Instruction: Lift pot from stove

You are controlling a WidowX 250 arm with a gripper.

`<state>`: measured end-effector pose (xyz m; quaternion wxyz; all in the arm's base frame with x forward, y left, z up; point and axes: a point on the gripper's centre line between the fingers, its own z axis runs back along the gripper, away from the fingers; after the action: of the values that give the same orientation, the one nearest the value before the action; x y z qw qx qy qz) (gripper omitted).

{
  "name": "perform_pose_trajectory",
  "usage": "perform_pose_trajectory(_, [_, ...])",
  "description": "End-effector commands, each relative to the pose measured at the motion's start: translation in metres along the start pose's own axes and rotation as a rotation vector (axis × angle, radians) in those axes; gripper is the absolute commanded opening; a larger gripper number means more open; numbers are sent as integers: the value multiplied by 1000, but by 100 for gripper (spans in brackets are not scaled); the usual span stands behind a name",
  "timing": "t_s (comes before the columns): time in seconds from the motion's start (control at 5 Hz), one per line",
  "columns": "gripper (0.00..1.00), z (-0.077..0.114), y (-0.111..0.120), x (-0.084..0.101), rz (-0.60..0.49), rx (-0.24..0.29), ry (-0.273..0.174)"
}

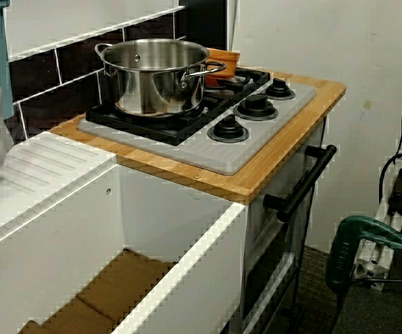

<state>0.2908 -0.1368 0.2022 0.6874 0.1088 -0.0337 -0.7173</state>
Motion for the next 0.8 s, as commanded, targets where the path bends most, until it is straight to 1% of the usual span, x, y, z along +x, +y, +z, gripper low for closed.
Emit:
perform_pose_trajectory(0.0, [100, -26, 4, -1, -83, 1, 18])
perform_pose_trajectory(0.2, [100, -50, 5, -2, -48, 4, 41])
perform_pose_trajectory(0.4, [100, -68, 10, -7, -24, -14, 56])
perform_pose_trajectory(0.6, [100, -76, 16, -9, -2, -22, 55])
